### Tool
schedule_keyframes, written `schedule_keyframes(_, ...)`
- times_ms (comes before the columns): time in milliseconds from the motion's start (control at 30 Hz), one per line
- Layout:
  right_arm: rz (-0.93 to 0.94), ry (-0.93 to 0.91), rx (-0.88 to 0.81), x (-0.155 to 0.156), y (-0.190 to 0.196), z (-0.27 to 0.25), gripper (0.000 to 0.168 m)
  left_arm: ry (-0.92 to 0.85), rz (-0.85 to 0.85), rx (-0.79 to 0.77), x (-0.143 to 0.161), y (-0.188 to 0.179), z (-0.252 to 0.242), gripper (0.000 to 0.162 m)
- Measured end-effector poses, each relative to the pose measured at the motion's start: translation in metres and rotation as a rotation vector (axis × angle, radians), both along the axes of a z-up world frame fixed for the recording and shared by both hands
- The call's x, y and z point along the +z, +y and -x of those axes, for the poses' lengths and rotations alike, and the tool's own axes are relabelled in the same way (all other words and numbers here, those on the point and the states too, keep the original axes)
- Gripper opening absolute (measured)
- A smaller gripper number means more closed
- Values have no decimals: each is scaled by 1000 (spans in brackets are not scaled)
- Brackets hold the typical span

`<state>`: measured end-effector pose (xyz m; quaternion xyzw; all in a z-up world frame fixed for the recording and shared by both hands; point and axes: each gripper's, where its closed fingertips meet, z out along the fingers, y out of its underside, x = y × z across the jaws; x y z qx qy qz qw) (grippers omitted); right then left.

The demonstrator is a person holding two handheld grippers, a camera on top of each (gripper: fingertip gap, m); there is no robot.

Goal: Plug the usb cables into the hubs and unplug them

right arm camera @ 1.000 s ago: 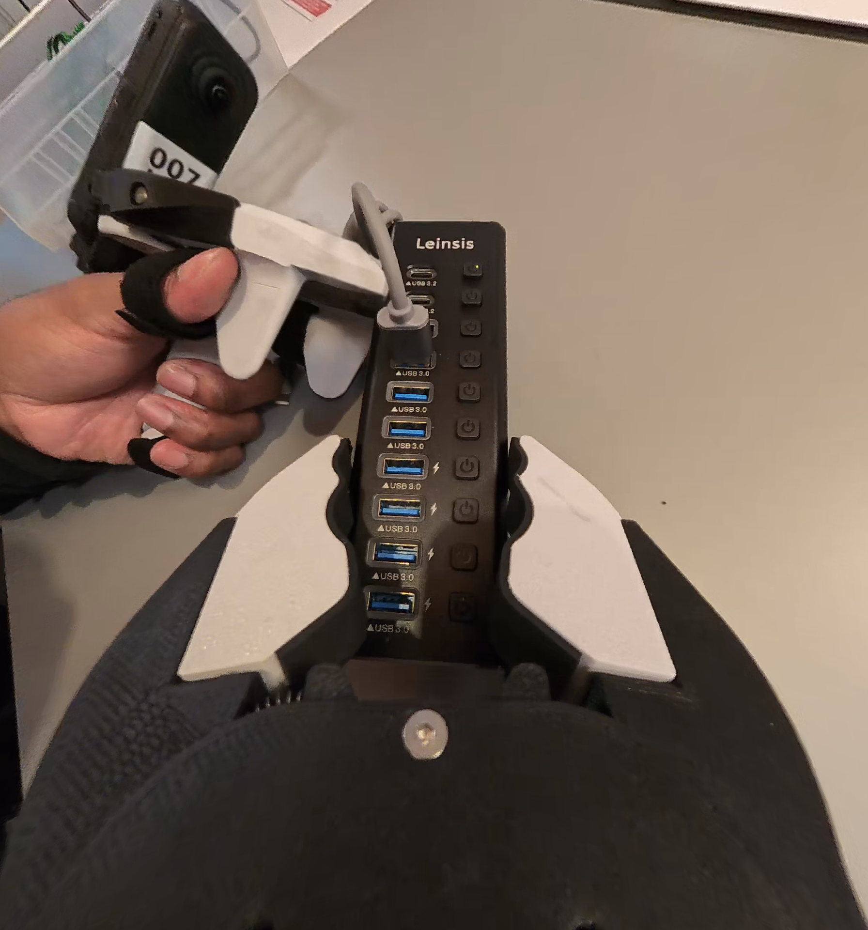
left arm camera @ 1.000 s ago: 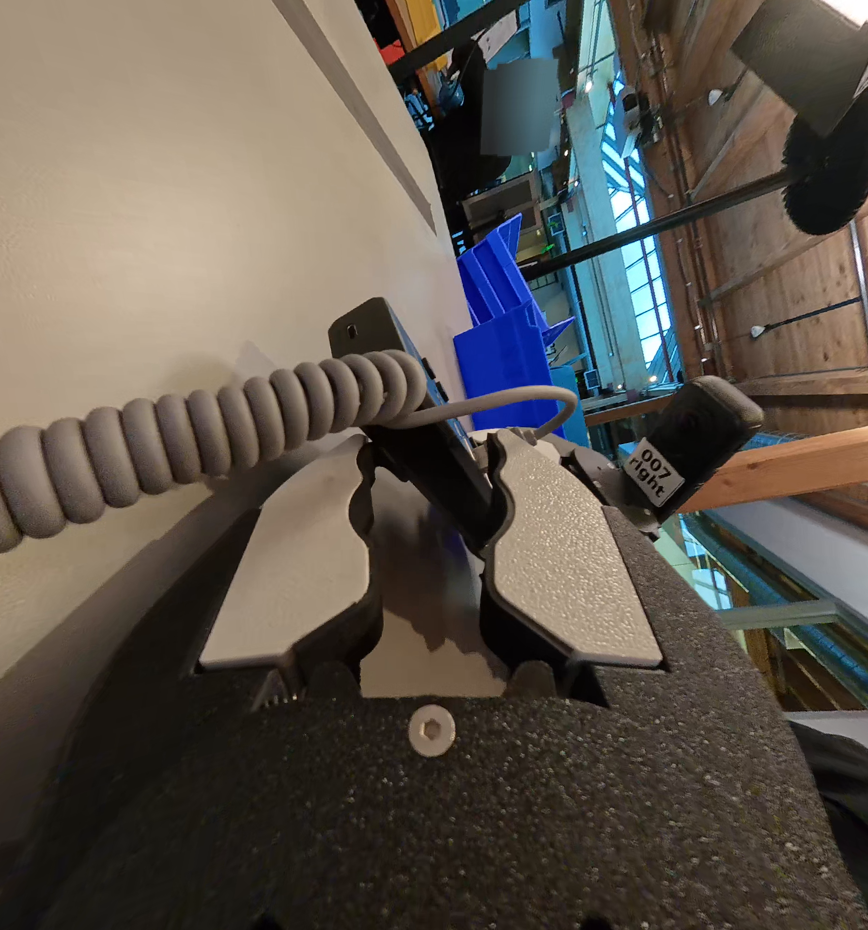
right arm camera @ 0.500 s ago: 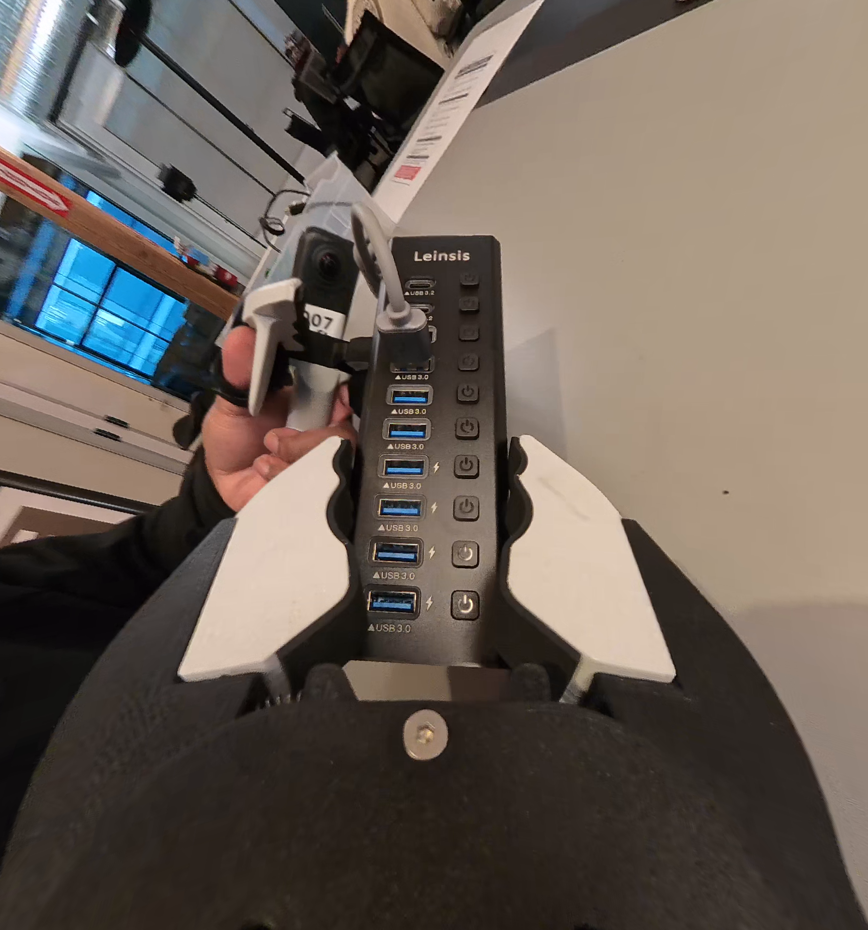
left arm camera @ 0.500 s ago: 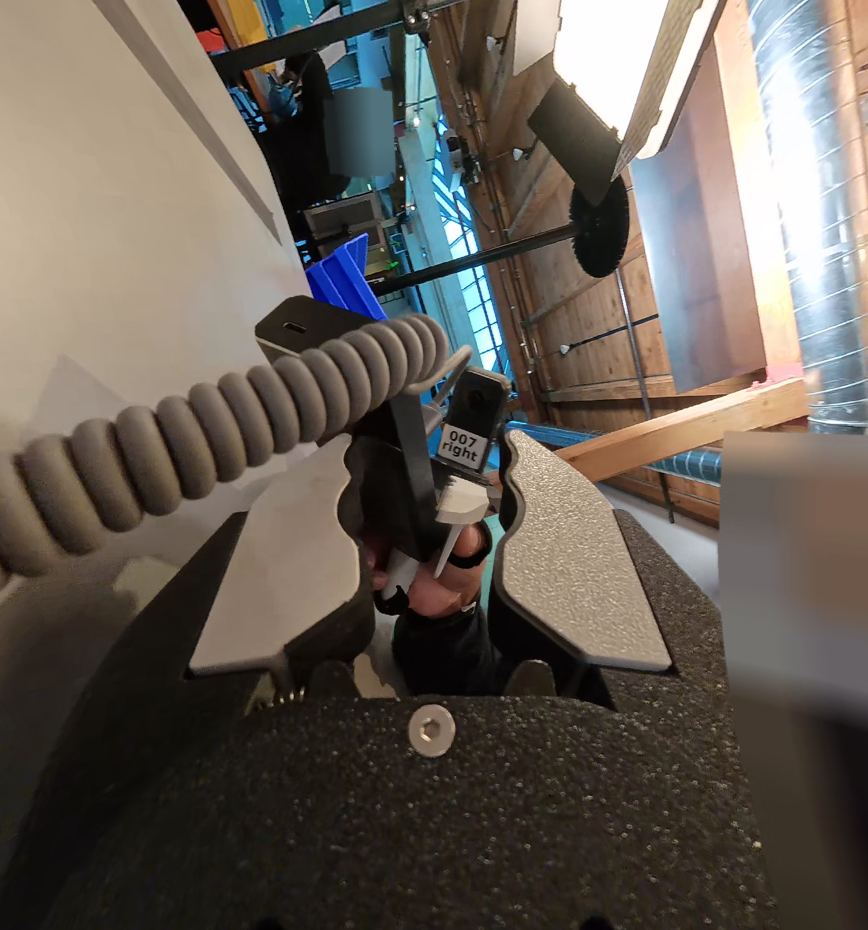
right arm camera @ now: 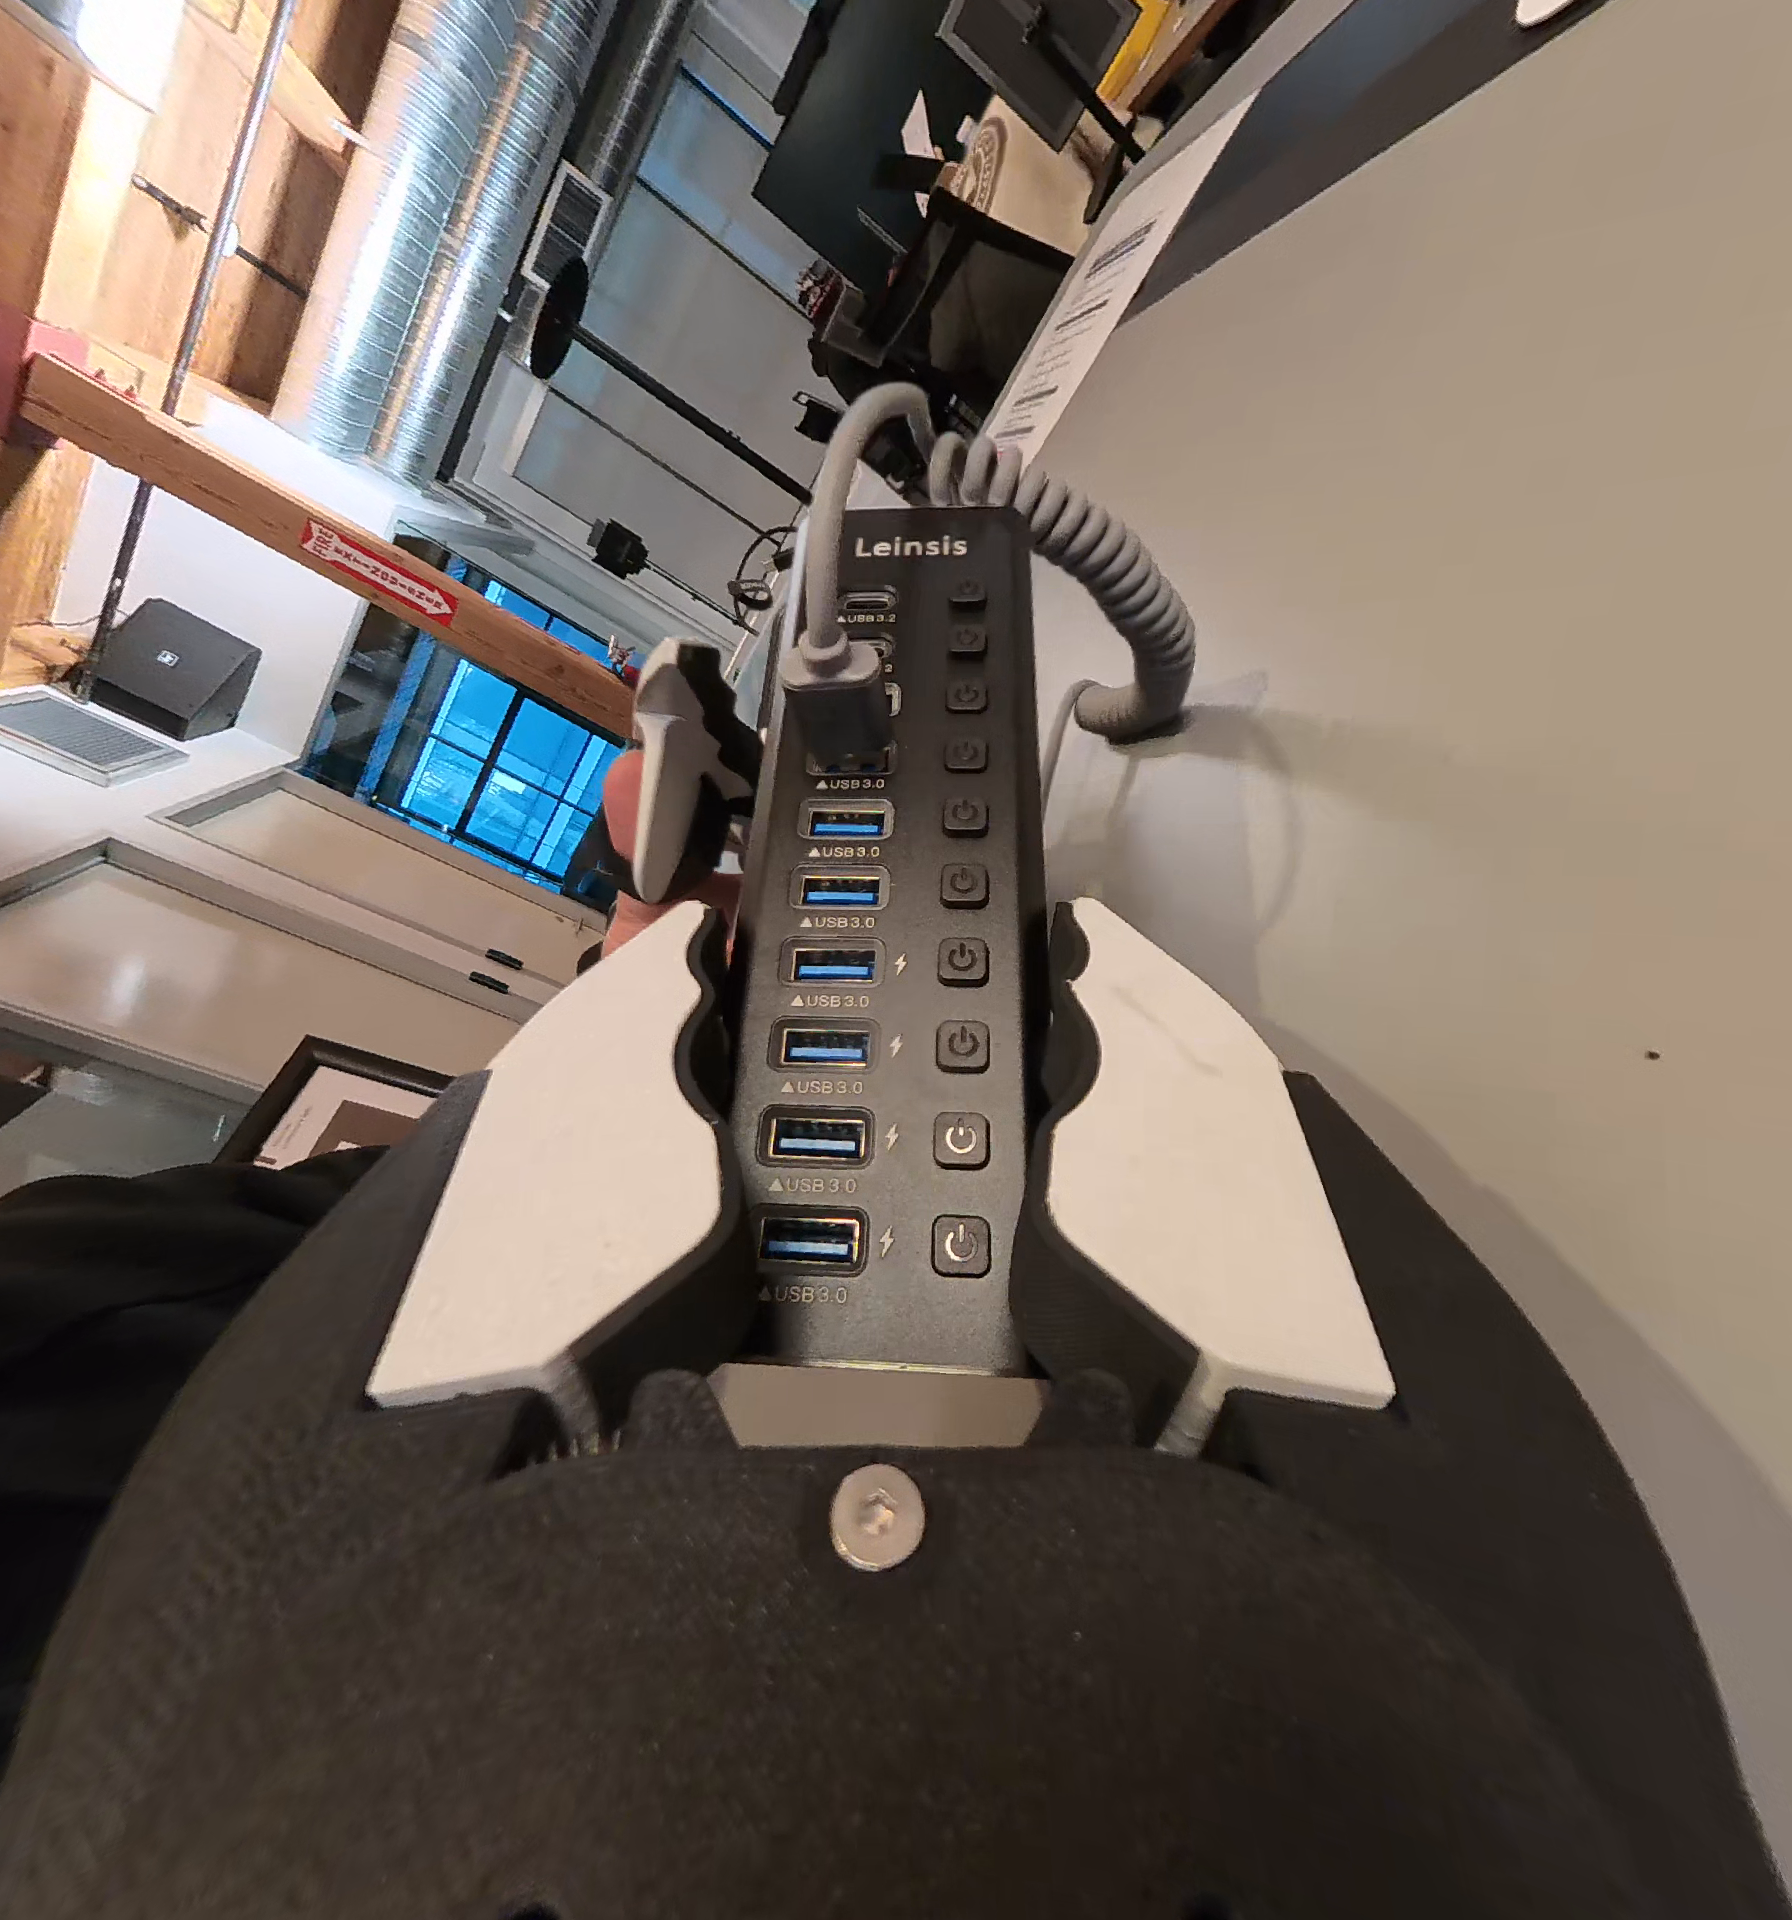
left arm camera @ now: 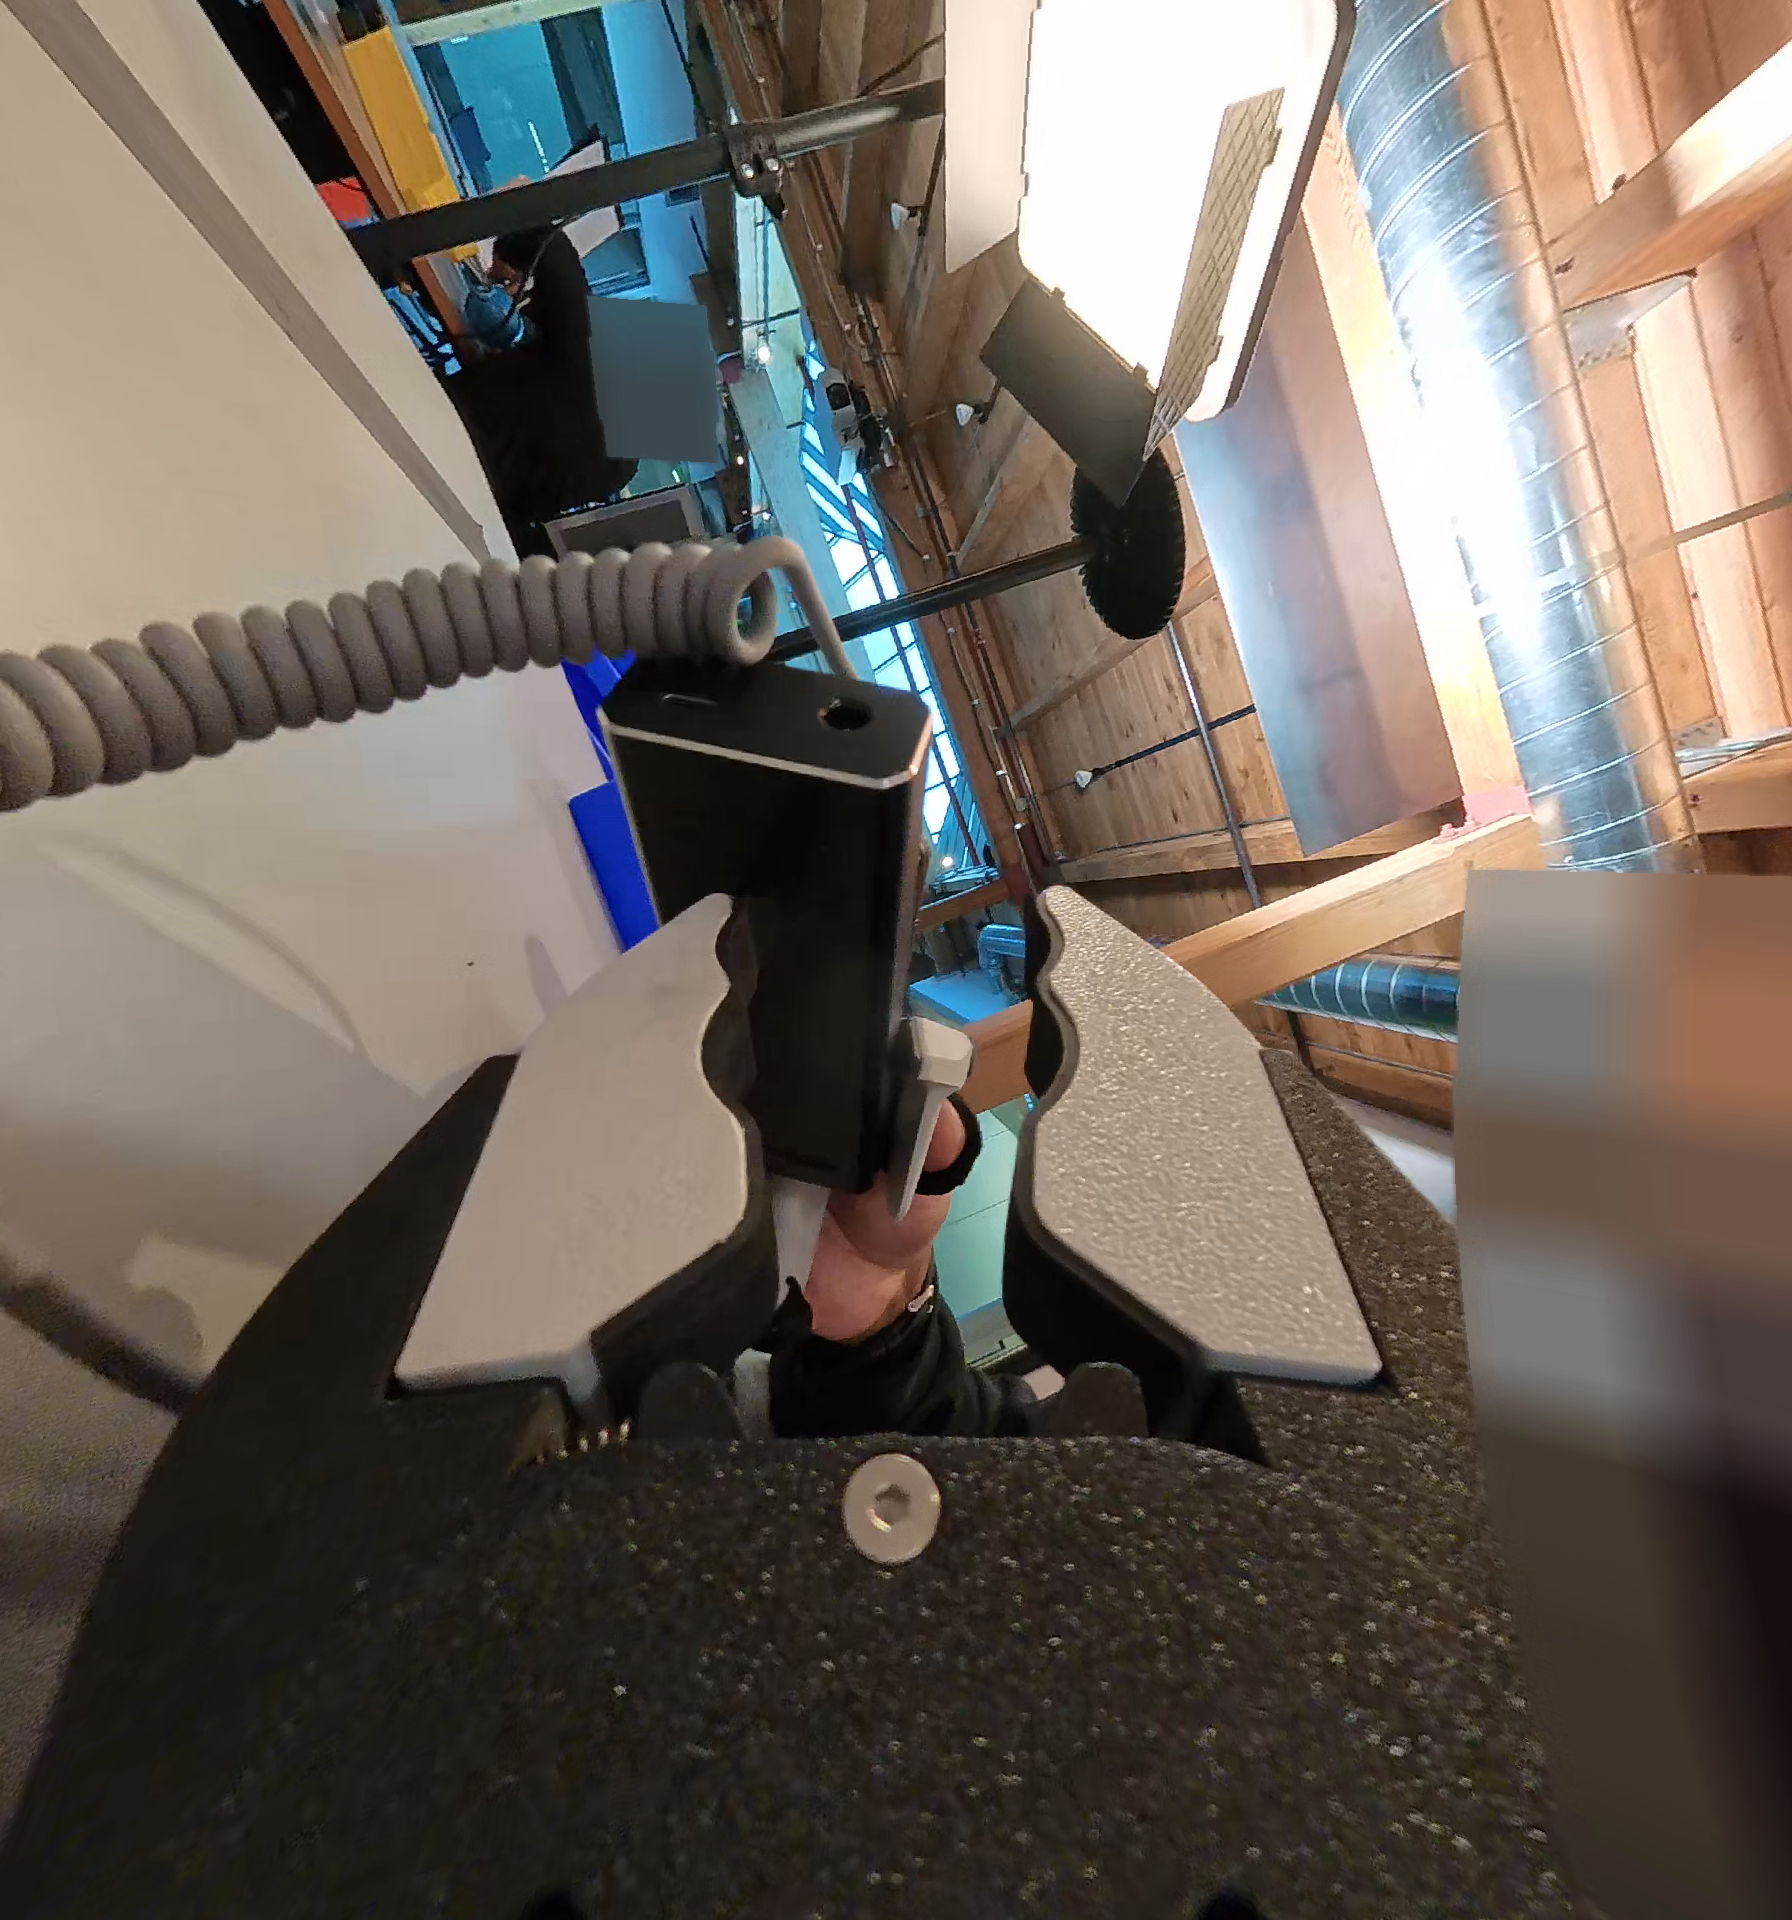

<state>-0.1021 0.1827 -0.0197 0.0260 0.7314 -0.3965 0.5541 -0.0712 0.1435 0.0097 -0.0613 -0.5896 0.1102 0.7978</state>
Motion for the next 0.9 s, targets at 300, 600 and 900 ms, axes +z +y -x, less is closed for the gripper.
schedule_keyframes(300,96,131,-55,5,-3,-1,58,-100,57,53,-10,-2,2,50)
schedule_keyframes(600,236,545,-137,-9,-3,-21,58,-228,158,99,-20,0,5,51)
schedule_keyframes(900,407,777,-139,-11,0,-42,58,-250,157,87,-24,4,5,40)
